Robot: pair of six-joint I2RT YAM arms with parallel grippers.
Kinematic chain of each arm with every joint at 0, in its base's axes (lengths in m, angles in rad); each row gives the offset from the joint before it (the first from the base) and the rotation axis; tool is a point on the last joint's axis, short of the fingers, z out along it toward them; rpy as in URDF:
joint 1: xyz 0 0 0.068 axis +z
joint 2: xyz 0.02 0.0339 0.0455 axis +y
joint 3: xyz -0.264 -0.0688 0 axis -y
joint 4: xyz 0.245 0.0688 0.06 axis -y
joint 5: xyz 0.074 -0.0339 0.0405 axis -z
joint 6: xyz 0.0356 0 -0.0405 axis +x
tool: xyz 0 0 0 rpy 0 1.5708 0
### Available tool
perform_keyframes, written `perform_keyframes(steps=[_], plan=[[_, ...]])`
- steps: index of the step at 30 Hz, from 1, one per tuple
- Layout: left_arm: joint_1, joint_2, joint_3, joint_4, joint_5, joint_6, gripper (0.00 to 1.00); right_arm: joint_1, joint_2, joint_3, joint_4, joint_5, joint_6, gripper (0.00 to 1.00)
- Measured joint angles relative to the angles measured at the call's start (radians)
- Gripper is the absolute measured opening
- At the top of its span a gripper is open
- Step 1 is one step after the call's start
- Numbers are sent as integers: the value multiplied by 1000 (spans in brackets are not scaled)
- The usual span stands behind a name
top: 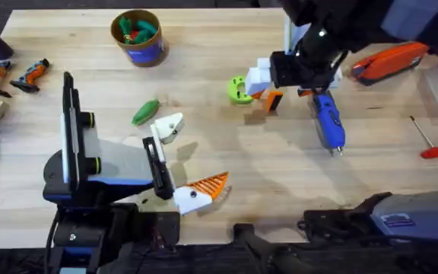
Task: Pick up the gripper from the table and insert it into the empty holder that is missing its gripper. Then pick up a screw, insert it into the mounting hole, and use the screwdriver to tighten it. Finally, clean up the table by picking up the vegetable and placing it into the bucket.
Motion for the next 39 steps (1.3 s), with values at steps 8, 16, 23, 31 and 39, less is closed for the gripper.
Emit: perform_keyframes(steps=[8, 16, 23, 31, 39], plan=[[0, 0, 0, 0, 0, 0, 986, -32, 95, 1, 6, 0, -35, 989], [0, 0, 0, 0, 0, 0, 986, -58, 144, 1, 40, 0, -36, 987], [0, 0, 0, 0, 0, 0, 986, -62, 144, 1, 57, 0, -39, 954], [0, 0, 0, 0, 0, 0, 986, -85, 175, 1, 60, -27, -43, 850], [0, 0, 0, 0, 0, 0, 986, -85, 179, 1, 80, -31, -55, 681]])
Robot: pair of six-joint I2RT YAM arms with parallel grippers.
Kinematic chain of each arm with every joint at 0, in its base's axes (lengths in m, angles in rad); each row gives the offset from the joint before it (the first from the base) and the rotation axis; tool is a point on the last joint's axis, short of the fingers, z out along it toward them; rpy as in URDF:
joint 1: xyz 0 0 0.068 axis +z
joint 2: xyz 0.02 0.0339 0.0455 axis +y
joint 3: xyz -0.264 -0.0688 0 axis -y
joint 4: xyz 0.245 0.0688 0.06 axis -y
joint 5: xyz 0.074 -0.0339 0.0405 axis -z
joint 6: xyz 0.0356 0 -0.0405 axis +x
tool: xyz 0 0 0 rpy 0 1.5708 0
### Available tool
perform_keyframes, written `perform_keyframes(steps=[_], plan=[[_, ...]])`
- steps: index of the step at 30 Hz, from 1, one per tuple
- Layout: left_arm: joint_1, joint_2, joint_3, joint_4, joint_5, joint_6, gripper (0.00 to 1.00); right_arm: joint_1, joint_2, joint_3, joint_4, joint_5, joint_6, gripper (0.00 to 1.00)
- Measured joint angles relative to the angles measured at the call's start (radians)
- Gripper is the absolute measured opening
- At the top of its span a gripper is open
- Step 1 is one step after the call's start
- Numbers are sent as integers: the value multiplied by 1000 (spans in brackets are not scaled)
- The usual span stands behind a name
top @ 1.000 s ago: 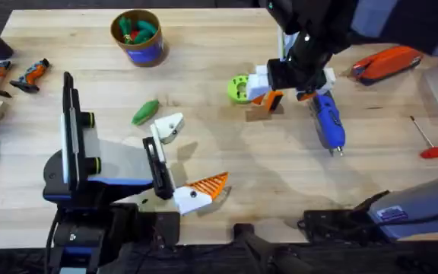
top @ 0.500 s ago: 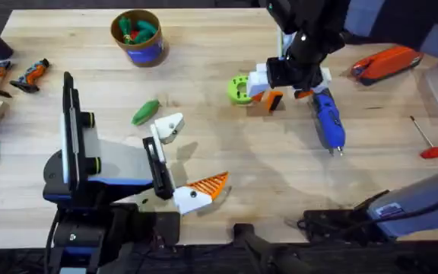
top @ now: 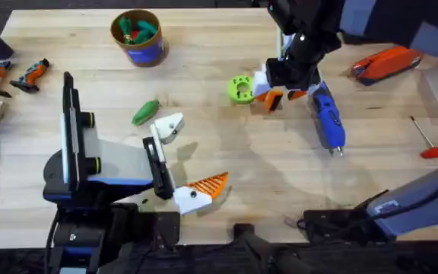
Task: Pick up the gripper from the table and insert it into the empty holder that is missing its gripper. Then pick up a screw, insert it into the mounting hole, and use the screwdriver to tighten it. Finally, clean up the table by picking up the vegetable and placing it into the bucket.
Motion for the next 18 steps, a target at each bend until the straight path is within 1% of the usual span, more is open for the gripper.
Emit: perform_keyframes(steps=[6, 9, 10, 12, 13, 18], plan=[[0, 0, 0, 0, 0, 0, 986, 0, 0, 0, 0, 0, -5, 469], [0, 0, 0, 0, 0, 0, 986, 0, 0, 0, 6, 0, -7, 303], [0, 0, 0, 0, 0, 0, 986, 0, 0, 0, 9, 0, -8, 234], [0, 0, 0, 0, 0, 0, 986, 0, 0, 0, 16, 0, -7, 64], [0, 0, 0, 0, 0, 0, 986, 0, 0, 0, 19, 0, -7, 22], [0, 0, 0, 0, 0, 0, 985, 0, 0, 2, 21, 0, -7, 16]])
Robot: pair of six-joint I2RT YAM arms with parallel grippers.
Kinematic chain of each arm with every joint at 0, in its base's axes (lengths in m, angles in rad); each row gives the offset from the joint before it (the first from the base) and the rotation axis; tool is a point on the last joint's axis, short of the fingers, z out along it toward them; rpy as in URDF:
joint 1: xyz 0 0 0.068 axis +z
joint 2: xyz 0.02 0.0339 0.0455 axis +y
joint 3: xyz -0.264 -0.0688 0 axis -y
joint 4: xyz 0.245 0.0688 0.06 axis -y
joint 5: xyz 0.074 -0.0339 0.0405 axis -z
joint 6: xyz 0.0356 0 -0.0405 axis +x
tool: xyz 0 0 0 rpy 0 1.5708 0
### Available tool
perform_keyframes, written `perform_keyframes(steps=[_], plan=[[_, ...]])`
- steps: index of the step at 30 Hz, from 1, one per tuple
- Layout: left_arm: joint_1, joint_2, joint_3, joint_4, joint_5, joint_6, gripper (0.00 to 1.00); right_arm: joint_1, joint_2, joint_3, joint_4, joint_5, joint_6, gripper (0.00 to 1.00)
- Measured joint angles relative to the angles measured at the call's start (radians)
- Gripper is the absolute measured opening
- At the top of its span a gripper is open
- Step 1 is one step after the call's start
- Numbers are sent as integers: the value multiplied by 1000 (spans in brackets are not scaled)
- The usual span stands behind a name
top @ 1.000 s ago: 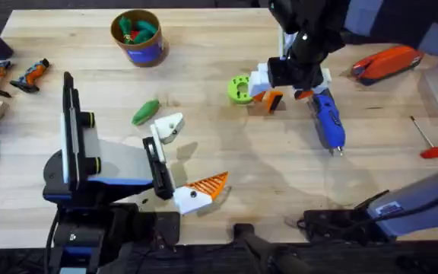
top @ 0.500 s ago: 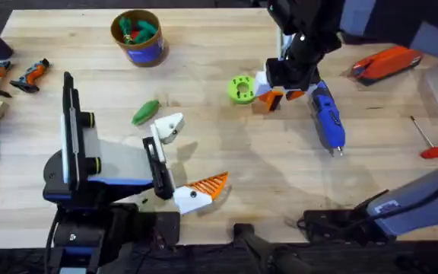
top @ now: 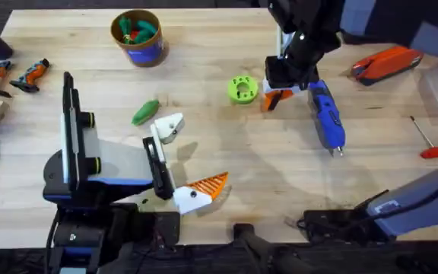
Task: Pick up the gripper from the table and insert it into the empty holder that is missing its gripper. Then pick up a screw, insert it into the mounting hole, and use the screwdriver to tighten it. Finally, clean up the table by picking up the vegetable and placing it into the bucket.
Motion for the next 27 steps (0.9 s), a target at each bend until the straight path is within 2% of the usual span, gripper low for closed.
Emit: perform_keyframes(steps=[9, 20, 27], plan=[[0, 0, 0, 0, 0, 0, 986, 0, -30, 0, -45, -1, 0, 15], [0, 0, 0, 0, 0, 0, 986, 0, -354, 1, -50, -30, 0, 14], [0, 0, 0, 0, 0, 0, 986, 0, -479, 2, -50, -72, 1, 14]])
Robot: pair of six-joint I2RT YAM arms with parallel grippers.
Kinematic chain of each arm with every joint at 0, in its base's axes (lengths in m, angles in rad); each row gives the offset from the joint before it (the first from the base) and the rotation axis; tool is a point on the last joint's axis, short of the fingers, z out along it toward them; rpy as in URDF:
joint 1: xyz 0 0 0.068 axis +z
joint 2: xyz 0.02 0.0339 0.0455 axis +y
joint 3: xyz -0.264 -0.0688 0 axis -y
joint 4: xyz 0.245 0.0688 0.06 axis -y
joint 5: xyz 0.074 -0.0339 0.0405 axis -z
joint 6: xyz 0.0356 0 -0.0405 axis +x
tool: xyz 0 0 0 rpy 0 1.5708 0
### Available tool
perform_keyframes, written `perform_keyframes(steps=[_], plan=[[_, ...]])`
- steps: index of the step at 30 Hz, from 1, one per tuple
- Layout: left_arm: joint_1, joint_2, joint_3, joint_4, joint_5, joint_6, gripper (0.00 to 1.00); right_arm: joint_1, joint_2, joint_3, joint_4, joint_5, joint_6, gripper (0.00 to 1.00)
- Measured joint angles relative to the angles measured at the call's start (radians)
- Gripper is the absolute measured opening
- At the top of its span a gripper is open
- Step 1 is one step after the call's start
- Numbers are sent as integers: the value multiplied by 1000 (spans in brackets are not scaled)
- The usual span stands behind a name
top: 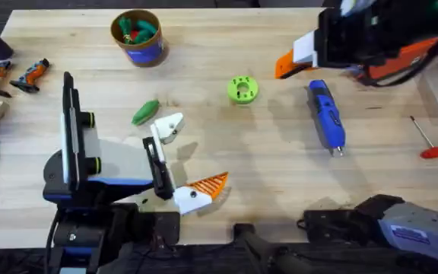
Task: Pick up the gripper from the table and insert it into the empty holder that is missing its gripper. Then pick up a screw, insert it into the mounting hole, and use the screwdriver to tighten it. Finally, clean up the table by picking up the vegetable and placing it into the bucket.
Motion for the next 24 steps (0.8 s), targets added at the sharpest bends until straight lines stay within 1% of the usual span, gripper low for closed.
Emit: perform_keyframes(steps=[4, 7, 9, 12, 15, 18, 20, 22, 24], plan=[[0, 0, 0, 0, 0, 0, 986, 0, -34, -2, 16, -27, 5, 14], [0, 0, 0, 0, 0, 0, 986, 0, -55, -35, 103, -96, 8, 14], [0, 0, 0, 0, 0, 0, 986, 0, -68, -87, 172, -149, 8, 14], [0, 0, 0, 0, 0, 0, 986, -3, -79, -196, 305, -245, 12, 14], [0, 0, 0, 0, 0, 0, 986, -24, -80, -329, 497, -406, 16, 14], [0, 0, 0, 0, 0, 0, 986, -72, -80, -451, 709, -602, 27, 14], [0, 0, 0, 0, 0, 0, 986, -117, -80, -531, 869, -733, 64, 14], [0, 0, 0, 0, 0, 0, 986, -160, -80, -601, 1005, -837, 114, 14], [0, 0, 0, -1, 2, 0, 986, -195, -80, -663, 1116, -916, 169, 14]])
